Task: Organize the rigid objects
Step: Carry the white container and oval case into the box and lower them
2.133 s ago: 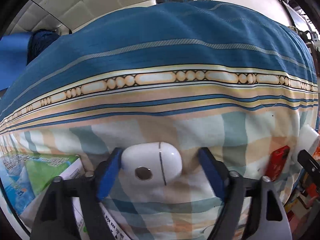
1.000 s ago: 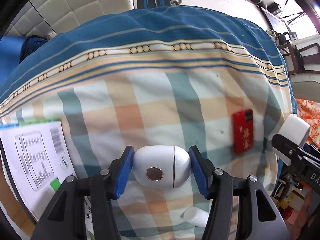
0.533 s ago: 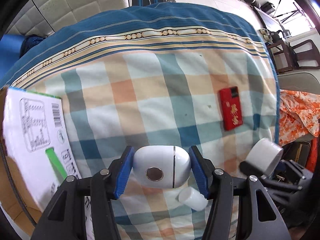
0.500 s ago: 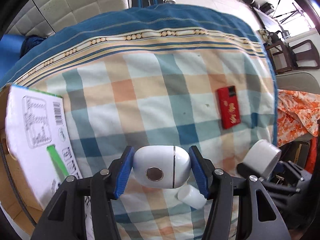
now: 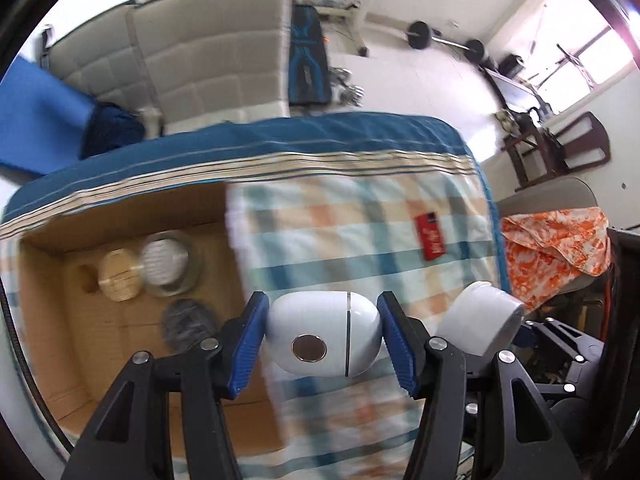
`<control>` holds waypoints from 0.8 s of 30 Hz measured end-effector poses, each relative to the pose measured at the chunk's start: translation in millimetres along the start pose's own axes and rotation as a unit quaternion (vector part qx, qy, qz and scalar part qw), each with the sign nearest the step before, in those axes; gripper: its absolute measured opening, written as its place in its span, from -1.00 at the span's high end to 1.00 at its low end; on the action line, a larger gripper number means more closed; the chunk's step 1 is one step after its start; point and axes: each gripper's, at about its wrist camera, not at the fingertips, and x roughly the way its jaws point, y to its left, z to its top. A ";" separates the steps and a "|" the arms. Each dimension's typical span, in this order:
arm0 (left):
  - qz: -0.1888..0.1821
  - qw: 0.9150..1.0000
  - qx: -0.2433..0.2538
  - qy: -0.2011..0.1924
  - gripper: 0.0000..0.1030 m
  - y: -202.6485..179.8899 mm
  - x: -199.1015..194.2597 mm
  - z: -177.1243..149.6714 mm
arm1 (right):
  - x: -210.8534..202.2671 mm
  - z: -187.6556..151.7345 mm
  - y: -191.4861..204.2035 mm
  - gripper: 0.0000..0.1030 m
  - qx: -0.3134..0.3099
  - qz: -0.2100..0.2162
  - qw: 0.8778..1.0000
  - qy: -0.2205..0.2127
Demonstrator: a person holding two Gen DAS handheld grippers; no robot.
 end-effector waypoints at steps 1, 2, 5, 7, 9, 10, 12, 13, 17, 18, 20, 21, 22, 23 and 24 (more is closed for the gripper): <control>0.006 1.000 -0.005 -0.004 -0.04 17.5 -8.0 -5.4 | -0.4 -2.8 18.0 -0.35 -0.007 0.003 1.000 -0.001; 0.015 1.000 -0.011 -0.007 -0.04 37.0 -15.9 -10.9 | -1.0 -5.9 31.2 -0.35 -0.012 0.003 1.000 -0.001; 0.032 0.999 -0.027 -0.013 -0.04 68.2 -26.9 -21.4 | 6.9 -13.9 71.9 -0.35 -0.023 0.006 1.000 0.002; 0.042 0.998 -0.041 -0.018 -0.04 92.8 -34.5 -32.8 | 12.0 -18.3 96.4 -0.35 -0.028 0.007 1.000 0.005; 0.047 0.997 -0.054 -0.020 -0.04 114.6 -39.9 -42.6 | 18.7 -22.1 120.8 -0.35 -0.033 0.007 0.999 0.007; 0.049 0.997 -0.058 -0.021 -0.04 124.5 -44.4 -46.5 | 22.6 -23.9 133.3 -0.35 -0.038 0.009 0.999 0.009; 0.053 0.996 -0.064 -0.023 -0.04 140.9 -49.8 -52.6 | 27.1 -26.4 153.4 -0.35 -0.045 0.007 0.999 0.009; 0.054 0.996 -0.067 -0.025 -0.04 148.8 -51.7 -55.3 | 29.7 -26.9 162.6 -0.35 -0.051 0.006 0.999 0.010; 0.055 0.995 -0.080 -0.028 -0.04 175.1 -57.4 -63.3 | 39.4 -26.9 195.6 -0.35 -0.065 0.006 0.998 0.013; 0.055 0.995 -0.083 -0.028 -0.04 180.7 -57.7 -64.1 | 41.3 -26.5 202.0 -0.35 -0.068 0.005 0.998 0.015; 0.054 0.994 -0.089 -0.026 -0.04 193.0 -56.3 -65.7 | 48.4 -24.0 213.3 -0.35 -0.071 0.007 0.997 0.017; 0.053 0.994 -0.091 -0.025 -0.04 199.9 -55.8 -66.6 | 53.0 -22.3 218.2 -0.35 -0.072 0.007 0.997 0.020; 0.052 0.994 -0.093 -0.024 -0.04 204.7 -54.0 -66.9 | 58.3 -21.0 224.2 -0.35 -0.074 0.008 0.997 0.023; 0.051 0.994 -0.097 -0.021 -0.04 211.2 -50.8 -67.1 | 61.6 -20.1 227.6 -0.35 -0.076 0.010 0.997 0.025; 0.050 0.994 -0.098 -0.018 -0.04 216.8 -47.9 -66.7 | 65.9 -19.8 231.6 -0.35 -0.077 0.011 0.997 0.027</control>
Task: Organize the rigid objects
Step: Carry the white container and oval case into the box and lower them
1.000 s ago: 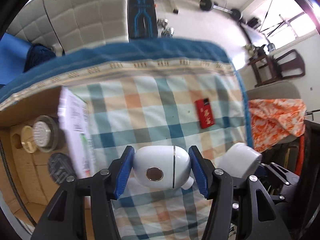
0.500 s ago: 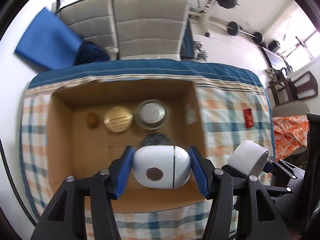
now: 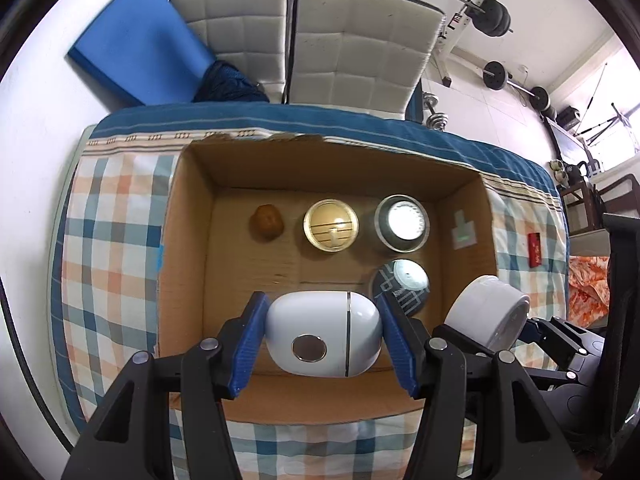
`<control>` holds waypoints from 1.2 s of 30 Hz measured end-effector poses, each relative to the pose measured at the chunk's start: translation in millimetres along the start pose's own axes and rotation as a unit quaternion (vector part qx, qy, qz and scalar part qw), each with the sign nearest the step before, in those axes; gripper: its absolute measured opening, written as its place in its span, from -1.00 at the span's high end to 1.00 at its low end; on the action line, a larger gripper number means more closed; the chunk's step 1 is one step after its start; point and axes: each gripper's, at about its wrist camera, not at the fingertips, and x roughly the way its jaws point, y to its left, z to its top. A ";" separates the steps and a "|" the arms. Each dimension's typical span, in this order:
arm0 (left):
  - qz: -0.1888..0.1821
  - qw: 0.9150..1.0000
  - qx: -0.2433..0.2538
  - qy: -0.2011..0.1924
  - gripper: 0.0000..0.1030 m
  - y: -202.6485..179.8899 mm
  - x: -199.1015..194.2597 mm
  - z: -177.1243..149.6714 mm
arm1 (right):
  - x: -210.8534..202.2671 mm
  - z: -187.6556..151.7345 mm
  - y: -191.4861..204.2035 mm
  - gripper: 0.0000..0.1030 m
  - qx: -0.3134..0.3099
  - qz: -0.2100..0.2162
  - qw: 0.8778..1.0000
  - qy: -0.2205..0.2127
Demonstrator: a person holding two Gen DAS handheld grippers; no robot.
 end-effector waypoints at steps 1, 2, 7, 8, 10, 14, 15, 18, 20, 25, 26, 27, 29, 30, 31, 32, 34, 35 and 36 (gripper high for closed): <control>0.000 1.000 -0.002 0.003 -0.04 3.2 3.8 0.9 | 6.2 1.9 4.6 -0.35 -0.001 0.001 1.000 0.005; -0.002 1.000 -0.005 0.007 -0.04 8.4 10.1 2.3 | 11.6 3.3 7.8 -0.35 -0.001 0.004 1.000 0.006; -0.007 0.999 -0.013 0.033 -0.04 25.5 41.8 8.7 | 49.7 11.0 20.3 -0.36 0.002 0.011 1.000 0.027; -0.008 0.999 -0.015 0.042 -0.04 29.2 52.0 10.0 | 57.8 11.6 21.6 -0.36 0.003 0.011 0.999 0.032; -0.009 0.998 -0.015 0.054 -0.04 33.3 65.4 11.1 | 75.8 12.1 24.7 -0.36 0.004 0.016 0.999 0.045; -0.015 0.997 -0.019 0.080 -0.05 41.7 91.7 12.6 | 106.2 11.7 30.0 -0.36 0.007 0.025 0.997 0.068; -0.018 0.996 -0.021 0.087 -0.05 44.2 97.9 12.5 | 113.1 11.8 31.2 -0.36 0.008 0.027 0.997 0.073; -0.025 0.994 -0.029 0.102 -0.05 50.8 111.2 12.1 | 128.4 12.5 35.4 -0.36 0.012 0.040 0.996 0.085; -0.025 0.993 -0.032 0.111 -0.05 54.4 118.2 12.4 | 139.1 13.4 39.2 -0.36 0.012 0.049 0.994 0.095; -0.015 0.990 -0.029 0.134 -0.05 61.5 131.3 10.7 | 161.9 18.0 43.1 -0.36 0.014 0.040 0.992 0.121; -0.013 0.990 -0.027 0.136 -0.05 61.6 132.6 9.2 | 164.7 18.2 42.9 -0.36 0.014 0.038 0.991 0.125; -0.011 0.990 -0.023 0.141 -0.05 61.5 134.9 6.6 | 167.7 17.8 41.3 -0.36 0.015 0.037 0.991 0.131; -0.010 0.987 -0.022 0.157 -0.05 61.8 140.5 -0.1 | 173.7 17.5 41.9 -0.37 0.012 0.031 0.990 0.140; -0.011 0.987 -0.023 0.162 -0.05 62.3 142.7 -3.3 | 176.5 17.7 43.6 -0.37 0.011 0.031 0.989 0.145; -0.013 0.985 -0.022 0.170 -0.05 62.4 145.9 -7.0 | 178.5 17.9 43.8 -0.37 0.011 0.030 0.989 0.147; -0.012 0.984 -0.022 0.179 -0.05 62.6 149.3 -11.0 | 179.2 18.0 44.8 -0.37 0.008 0.028 0.989 0.148; -0.013 0.982 -0.026 0.187 -0.05 64.1 153.0 -15.7 | 183.3 16.3 48.8 -0.37 0.001 0.022 0.988 0.154; -0.012 0.981 -0.026 0.189 -0.05 64.8 154.0 -17.3 | 186.0 14.8 51.7 -0.38 -0.003 0.020 0.987 0.158; -0.008 0.981 -0.025 0.190 -0.05 66.0 154.1 -18.9 | 187.3 14.5 53.2 -0.39 -0.007 0.019 0.987 0.159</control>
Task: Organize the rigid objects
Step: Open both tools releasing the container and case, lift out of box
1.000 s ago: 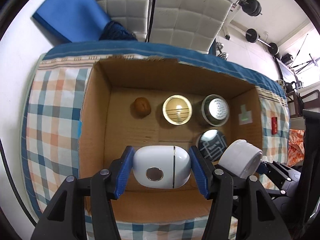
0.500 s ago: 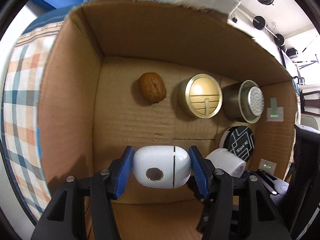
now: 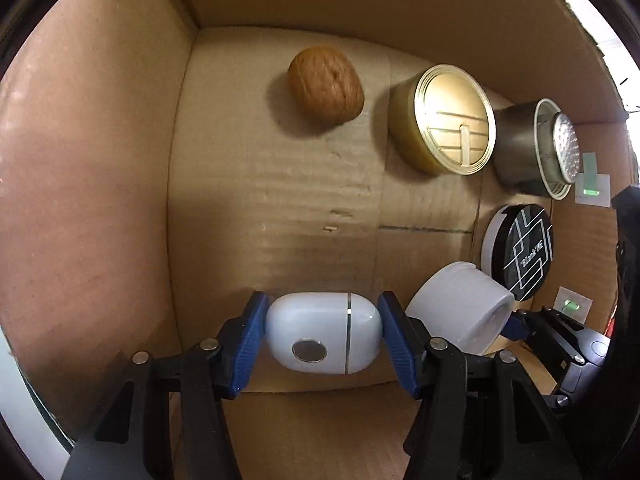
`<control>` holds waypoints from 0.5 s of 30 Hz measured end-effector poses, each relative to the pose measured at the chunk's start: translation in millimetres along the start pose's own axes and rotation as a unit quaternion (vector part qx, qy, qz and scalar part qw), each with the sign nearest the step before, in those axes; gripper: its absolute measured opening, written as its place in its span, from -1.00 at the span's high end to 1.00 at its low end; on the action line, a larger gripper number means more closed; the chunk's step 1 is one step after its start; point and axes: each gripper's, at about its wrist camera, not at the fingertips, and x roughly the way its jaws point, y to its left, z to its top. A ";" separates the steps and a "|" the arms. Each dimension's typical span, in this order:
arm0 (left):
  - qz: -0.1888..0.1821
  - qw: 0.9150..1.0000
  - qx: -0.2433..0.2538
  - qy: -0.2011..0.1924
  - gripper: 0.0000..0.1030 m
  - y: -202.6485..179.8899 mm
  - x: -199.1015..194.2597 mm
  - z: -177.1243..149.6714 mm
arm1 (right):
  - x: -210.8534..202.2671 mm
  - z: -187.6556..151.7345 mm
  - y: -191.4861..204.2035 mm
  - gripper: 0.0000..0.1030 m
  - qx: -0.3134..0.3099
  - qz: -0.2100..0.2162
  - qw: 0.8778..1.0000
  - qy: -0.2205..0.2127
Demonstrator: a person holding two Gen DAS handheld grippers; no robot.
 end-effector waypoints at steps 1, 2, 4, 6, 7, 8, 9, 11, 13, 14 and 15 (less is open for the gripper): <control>0.003 1.000 0.001 0.000 -0.05 1.1 0.2 -0.9 | 1.0 0.4 1.5 -0.39 -0.002 -0.001 1.000 0.001; 0.004 1.000 0.000 0.001 -0.05 3.0 0.9 -1.7 | 1.8 0.7 2.0 -0.41 -0.002 -0.001 1.000 0.003; 0.003 1.000 -0.006 0.007 -0.05 7.0 1.3 -2.9 | 2.8 0.5 2.5 -0.47 0.002 0.004 1.000 0.007; -0.004 1.000 -0.016 0.009 -0.05 11.2 -2.5 -3.8 | 0.2 -0.9 -0.6 -0.52 0.004 0.007 1.000 0.006; -0.008 1.000 -0.018 0.006 -0.08 12.4 -5.1 -4.3 | -3.3 -3.8 -5.0 -0.53 0.004 0.007 1.000 0.006; -0.009 1.000 -0.020 0.002 -0.17 13.4 -9.5 -6.1 | -6.2 -6.4 -7.8 -0.53 0.004 0.006 1.000 0.006; -0.006 1.000 -0.020 0.000 -0.20 14.4 -12.4 -6.3 | -10.7 -4.7 -7.1 -0.54 0.004 0.006 1.000 0.006; -0.003 1.000 -0.018 -0.009 -0.25 8.3 -21.9 -10.0 | -16.3 -9.3 -11.0 -0.56 0.003 0.001 1.000 0.005; 0.002 1.000 -0.016 -0.018 -0.27 6.0 -32.3 -15.2 | -25.3 -13.9 -12.2 -0.60 0.001 -0.006 1.000 0.001; 0.004 1.000 -0.015 -0.026 -0.34 5.6 -38.3 -18.7 | -29.1 -15.7 -13.2 -0.65 0.001 -0.009 1.000 -0.001; 0.005 0.999 -0.015 -0.030 -0.37 3.7 -42.0 -21.0 | -34.0 -18.5 -14.9 -0.65 0.000 -0.012 1.000 -0.005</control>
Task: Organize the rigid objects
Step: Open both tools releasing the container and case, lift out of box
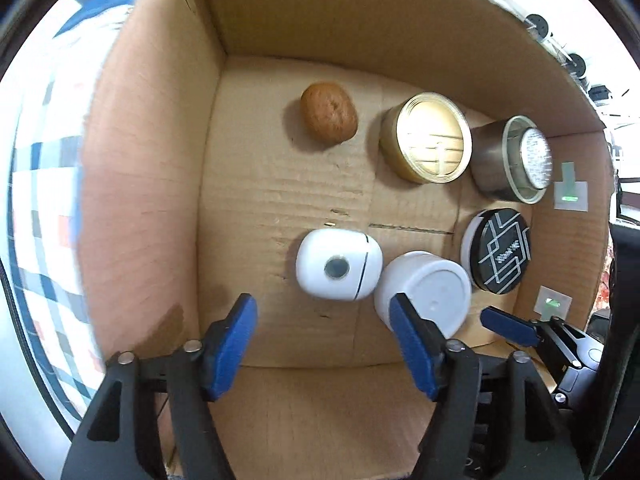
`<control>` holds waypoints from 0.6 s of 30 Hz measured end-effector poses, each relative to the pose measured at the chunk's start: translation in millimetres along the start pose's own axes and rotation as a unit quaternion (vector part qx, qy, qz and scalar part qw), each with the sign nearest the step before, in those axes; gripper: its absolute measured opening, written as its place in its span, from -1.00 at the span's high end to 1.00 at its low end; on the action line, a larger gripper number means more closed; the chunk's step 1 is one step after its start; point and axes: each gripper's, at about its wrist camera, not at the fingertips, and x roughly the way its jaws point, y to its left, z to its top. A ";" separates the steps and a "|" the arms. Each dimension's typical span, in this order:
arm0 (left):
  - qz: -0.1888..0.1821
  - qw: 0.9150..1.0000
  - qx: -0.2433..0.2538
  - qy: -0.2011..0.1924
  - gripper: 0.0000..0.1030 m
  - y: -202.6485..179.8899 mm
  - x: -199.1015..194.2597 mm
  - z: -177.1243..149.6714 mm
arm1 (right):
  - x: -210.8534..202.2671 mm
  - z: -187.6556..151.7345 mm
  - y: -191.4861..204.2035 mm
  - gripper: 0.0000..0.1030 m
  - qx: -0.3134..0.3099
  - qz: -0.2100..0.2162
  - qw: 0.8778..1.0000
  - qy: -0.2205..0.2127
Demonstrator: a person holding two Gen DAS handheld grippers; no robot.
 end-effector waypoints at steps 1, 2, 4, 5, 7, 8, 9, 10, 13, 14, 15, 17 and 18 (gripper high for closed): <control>0.001 1.000 0.000 -0.005 -0.43 -1.0 -4.5 -3.3 | -5.1 -2.7 -1.8 -0.65 0.000 -0.004 1.000 -0.004; 0.002 1.000 0.000 -0.011 -0.52 -1.2 -10.4 -7.7 | -10.4 -5.0 -4.8 -0.65 -0.001 -0.010 1.000 -0.008; 0.000 1.000 -0.001 -0.019 -0.60 0.0 -18.7 -16.7 | -21.1 -12.7 -11.0 -0.65 0.000 -0.016 1.000 -0.021; -0.001 1.000 -0.003 -0.024 -0.61 0.8 -23.5 -20.8 | -26.0 -14.7 -13.2 -0.66 0.001 -0.018 1.000 -0.025; 0.002 1.000 -0.004 -0.028 -0.64 0.8 -30.0 -28.2 | -38.0 -20.0 -15.3 -0.67 0.001 -0.022 0.999 -0.037; 0.005 0.999 -0.004 -0.033 -0.80 0.6 -34.6 -33.0 | -45.3 -24.2 -20.4 -0.75 0.000 -0.024 0.999 -0.044; 0.010 0.999 -0.005 -0.038 -0.92 -5.5 -39.0 -27.2 | -52.0 -25.3 -22.2 -0.81 0.000 -0.028 0.998 -0.051; 0.014 0.999 -0.005 -0.043 -1.00 -9.1 -43.7 -22.8 | -58.9 -29.9 -24.0 -0.90 0.001 -0.030 0.998 -0.060; 0.018 0.998 -0.005 -0.064 -1.00 -12.7 -56.5 -32.0 | -75.7 -38.5 -25.8 -1.00 0.003 -0.030 0.997 -0.075; 0.019 0.998 -0.004 -0.067 -1.00 -16.1 -59.1 -31.3 | -80.5 -42.1 -26.4 -1.00 0.005 -0.031 0.996 -0.080; 0.017 0.997 -0.004 -0.073 -1.00 -20.0 -61.0 -33.9 | -84.1 -48.9 -25.7 -1.00 0.004 -0.033 0.996 -0.084; 0.025 0.996 0.000 -0.086 -1.00 -23.3 -72.0 -39.9 | -95.4 -58.3 -21.4 -1.00 0.002 -0.036 0.995 -0.096; 0.032 0.995 0.005 -0.098 -1.00 -27.8 -78.6 -44.0 | -101.5 -63.0 -21.7 -1.00 -0.001 -0.038 0.994 -0.102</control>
